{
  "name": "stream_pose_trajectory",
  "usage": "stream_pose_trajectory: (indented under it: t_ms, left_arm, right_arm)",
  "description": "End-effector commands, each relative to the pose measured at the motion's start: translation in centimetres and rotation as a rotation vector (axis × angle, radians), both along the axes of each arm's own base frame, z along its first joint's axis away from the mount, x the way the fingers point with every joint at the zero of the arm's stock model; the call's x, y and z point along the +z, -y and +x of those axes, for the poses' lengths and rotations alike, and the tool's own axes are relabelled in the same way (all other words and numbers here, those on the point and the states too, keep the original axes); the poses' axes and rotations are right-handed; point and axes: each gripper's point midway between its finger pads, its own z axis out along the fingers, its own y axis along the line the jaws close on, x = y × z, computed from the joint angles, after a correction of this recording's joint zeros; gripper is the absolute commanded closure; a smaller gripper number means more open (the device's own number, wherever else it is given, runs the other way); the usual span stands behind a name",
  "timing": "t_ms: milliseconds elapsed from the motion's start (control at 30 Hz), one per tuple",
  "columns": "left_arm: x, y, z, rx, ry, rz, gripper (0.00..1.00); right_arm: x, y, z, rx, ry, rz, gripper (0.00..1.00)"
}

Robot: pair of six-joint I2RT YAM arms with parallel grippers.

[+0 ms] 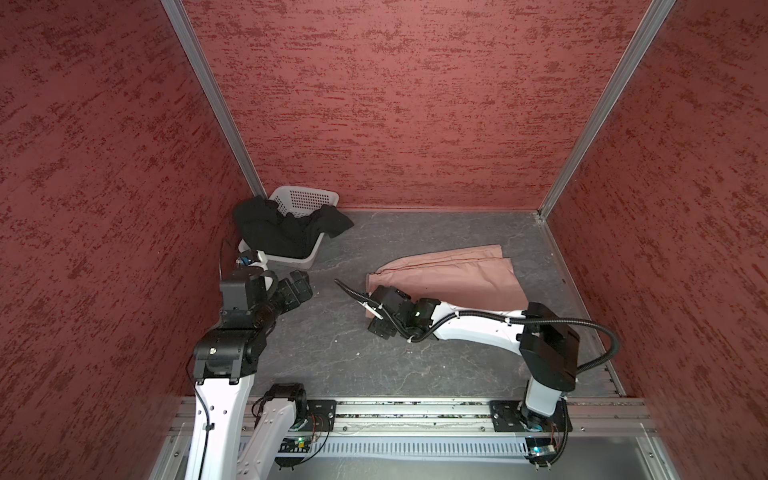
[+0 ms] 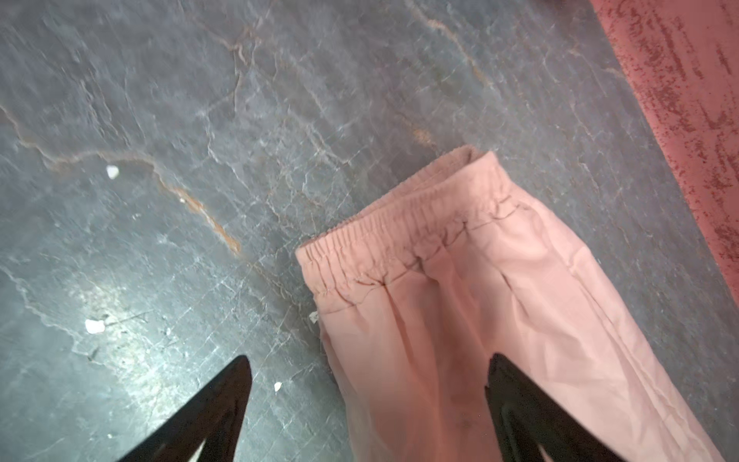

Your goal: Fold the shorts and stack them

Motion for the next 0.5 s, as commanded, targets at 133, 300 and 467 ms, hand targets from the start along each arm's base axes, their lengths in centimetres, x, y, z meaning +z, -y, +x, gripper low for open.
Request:
stream_pose_trajectory:
  t_ms: [133,300,467]
  left_arm:
    - [0.7,2.6,-1.6,-0.111,-0.01,-0.108,0.01]
    - [-0.9,3.2,-1.6,-0.149,-0.041,-0.123,0.01]
    - [-1.1,2.3,-2.0,-0.117,-0.049,-0.07,0.01]
  right_arm:
    - [-1.8,-1.6,-0.6,-0.011,0.124,-0.166,0.06]
    - [-3.4,-1.9,0.0,-0.082,0.137,-0.183,0.04]
    - [-4.3,-0.9,1.4,-0.14,0.185,-0.228,0.02]
